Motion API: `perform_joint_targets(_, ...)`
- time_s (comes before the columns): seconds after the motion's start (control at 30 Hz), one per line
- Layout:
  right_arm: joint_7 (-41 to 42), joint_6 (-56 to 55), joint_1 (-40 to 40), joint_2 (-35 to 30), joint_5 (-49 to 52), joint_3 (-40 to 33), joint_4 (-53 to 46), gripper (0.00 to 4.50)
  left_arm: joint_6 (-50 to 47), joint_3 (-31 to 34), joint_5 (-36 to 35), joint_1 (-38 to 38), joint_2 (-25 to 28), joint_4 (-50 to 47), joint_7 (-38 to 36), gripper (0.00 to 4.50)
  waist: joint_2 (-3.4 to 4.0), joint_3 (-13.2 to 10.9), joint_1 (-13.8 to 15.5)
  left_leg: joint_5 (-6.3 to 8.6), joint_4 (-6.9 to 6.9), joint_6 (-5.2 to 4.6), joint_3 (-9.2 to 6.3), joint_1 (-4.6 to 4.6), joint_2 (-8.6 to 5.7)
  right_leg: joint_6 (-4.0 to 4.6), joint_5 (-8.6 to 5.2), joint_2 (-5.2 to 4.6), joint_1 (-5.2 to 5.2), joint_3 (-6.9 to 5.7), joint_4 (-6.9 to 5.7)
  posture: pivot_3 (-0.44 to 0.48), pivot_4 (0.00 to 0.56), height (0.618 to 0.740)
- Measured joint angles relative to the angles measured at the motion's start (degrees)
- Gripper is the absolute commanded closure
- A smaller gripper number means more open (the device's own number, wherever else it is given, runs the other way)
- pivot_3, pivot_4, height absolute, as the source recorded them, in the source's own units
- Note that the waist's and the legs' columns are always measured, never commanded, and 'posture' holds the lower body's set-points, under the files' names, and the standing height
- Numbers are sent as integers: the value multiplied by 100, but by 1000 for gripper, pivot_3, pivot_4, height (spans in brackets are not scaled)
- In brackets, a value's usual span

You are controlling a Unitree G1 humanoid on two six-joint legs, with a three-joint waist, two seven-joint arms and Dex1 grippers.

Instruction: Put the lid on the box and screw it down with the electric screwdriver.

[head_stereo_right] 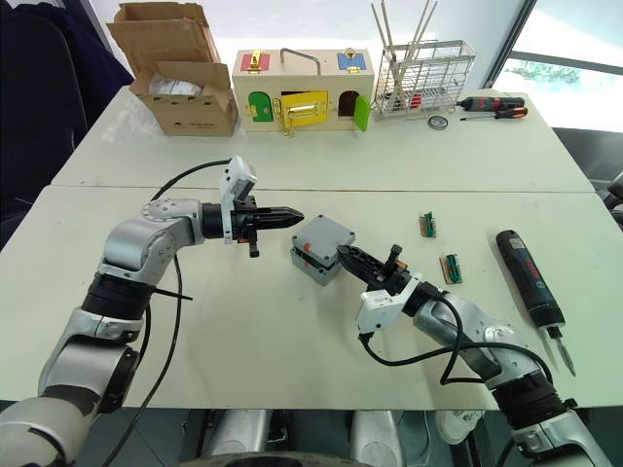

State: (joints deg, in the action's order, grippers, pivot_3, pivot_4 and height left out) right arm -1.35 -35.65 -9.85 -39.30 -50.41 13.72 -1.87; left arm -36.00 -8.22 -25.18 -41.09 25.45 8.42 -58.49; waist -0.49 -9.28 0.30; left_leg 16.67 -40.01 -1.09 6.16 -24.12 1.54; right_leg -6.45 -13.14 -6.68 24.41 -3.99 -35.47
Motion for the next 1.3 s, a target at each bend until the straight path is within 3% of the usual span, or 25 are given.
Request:
perform_joint_targets(0.3,28,94,-37,55,-12,147,0,4402,20,-20,121,2,-21,-1,-3,4414,0,0,-4,0,0,0,0,1,0,0,0,0,0,0,-1,0,150,728)
perform_joint_targets(0.7,1,185,53,55,-87,162,-67,4402,546,-573,783,135,98,9,-222,4414,-2,3,3,0,0,0,3,8,-1,0,0,0,-9,0,0,0,150,728)
perform_joint_targets(0.9,1,241,128,54,-121,162,-90,4402,885,-731,1096,135,101,32,-259,4414,-1,5,18,5,7,-5,1,72,0,3,-3,0,-78,-1,12,0,150,728)
perform_joint_targets(1.03,16,268,247,36,-86,159,-122,2367,1031,-853,1239,140,87,90,-257,4500,-1,8,33,12,7,-17,-14,83,8,17,-12,-3,-92,0,18,0,150,728)
perform_joint_targets(1.17,-19,273,240,30,-51,77,-240,625,1145,-901,1340,118,82,167,-251,4500,-6,28,23,14,6,-21,-14,99,9,20,-13,-2,-107,0,17,0,150,728)
perform_joint_targets(1.23,-47,269,242,27,-51,53,-281,29,1168,-903,1349,118,79,191,-250,4500,-5,38,21,15,6,-23,-15,101,11,20,-14,-2,-108,1,16,0,150,728)
perform_joint_targets(1.3,-58,266,247,11,-51,29,-308,29,1169,-906,1357,117,71,206,-247,4500,-6,49,21,17,6,-25,-14,102,12,21,-14,-2,-109,1,17,0,150,728)
